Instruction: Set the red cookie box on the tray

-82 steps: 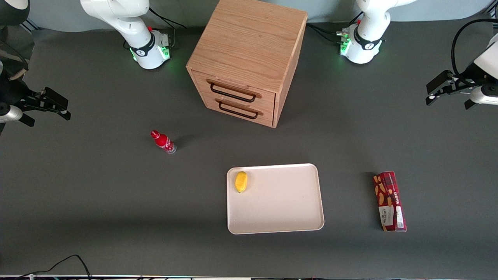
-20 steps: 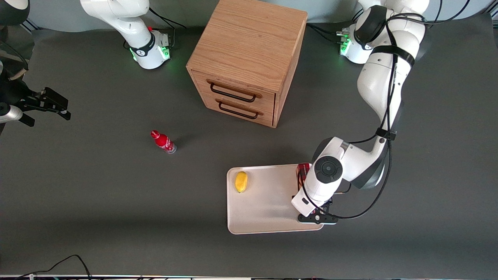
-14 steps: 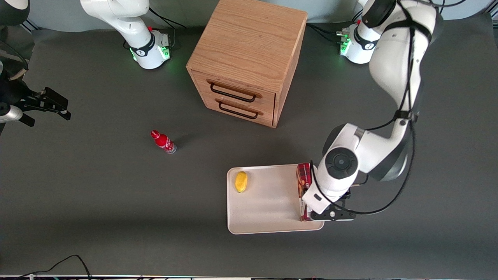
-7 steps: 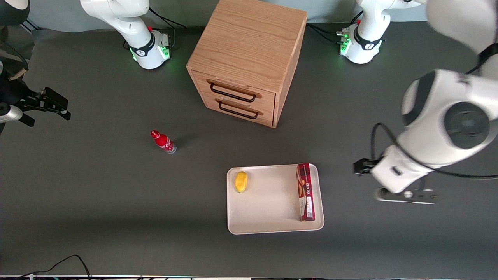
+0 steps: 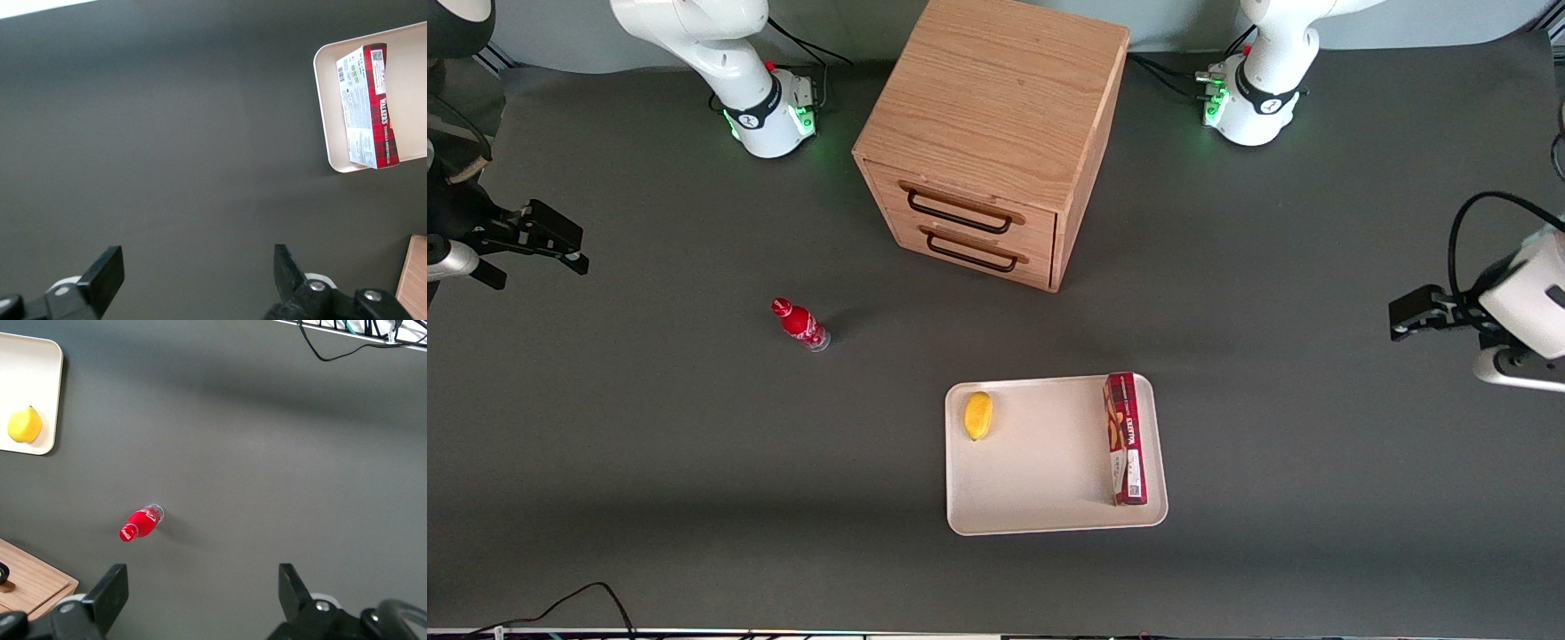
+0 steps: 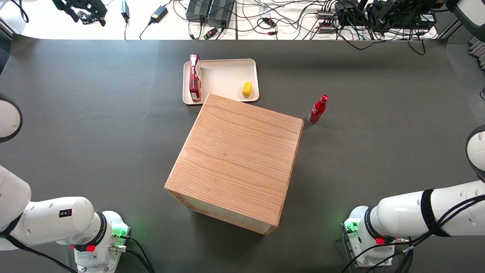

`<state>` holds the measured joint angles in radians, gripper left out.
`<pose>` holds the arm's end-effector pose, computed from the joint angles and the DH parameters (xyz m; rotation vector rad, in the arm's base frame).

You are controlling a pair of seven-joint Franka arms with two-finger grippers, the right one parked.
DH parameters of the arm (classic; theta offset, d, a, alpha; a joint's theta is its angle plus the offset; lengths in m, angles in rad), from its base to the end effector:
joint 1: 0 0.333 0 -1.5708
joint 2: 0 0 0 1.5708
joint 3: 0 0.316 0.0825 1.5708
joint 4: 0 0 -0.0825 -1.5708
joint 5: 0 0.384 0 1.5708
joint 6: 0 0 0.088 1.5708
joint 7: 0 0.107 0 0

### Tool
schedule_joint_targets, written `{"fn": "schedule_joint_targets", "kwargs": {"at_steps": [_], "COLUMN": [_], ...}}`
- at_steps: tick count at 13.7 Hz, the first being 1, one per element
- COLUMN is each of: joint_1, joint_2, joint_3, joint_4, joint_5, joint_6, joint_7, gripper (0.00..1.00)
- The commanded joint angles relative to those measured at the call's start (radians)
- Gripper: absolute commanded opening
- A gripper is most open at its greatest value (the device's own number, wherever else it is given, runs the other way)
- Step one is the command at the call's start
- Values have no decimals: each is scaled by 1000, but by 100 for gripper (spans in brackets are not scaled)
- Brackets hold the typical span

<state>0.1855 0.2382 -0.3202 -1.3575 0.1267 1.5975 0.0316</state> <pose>0.6250 -0.0464 0.5931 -3.0800 0.2467 -0.0247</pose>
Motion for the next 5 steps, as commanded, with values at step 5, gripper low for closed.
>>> {"fn": "schedule_joint_targets", "kwargs": {"at_steps": [5], "joint_1": [9], "joint_2": [-96], "joint_3": [3], "joint_4": [-126], "joint_5": [-13], "joint_6": [48], "joint_7": [71], "gripper": [100]}}
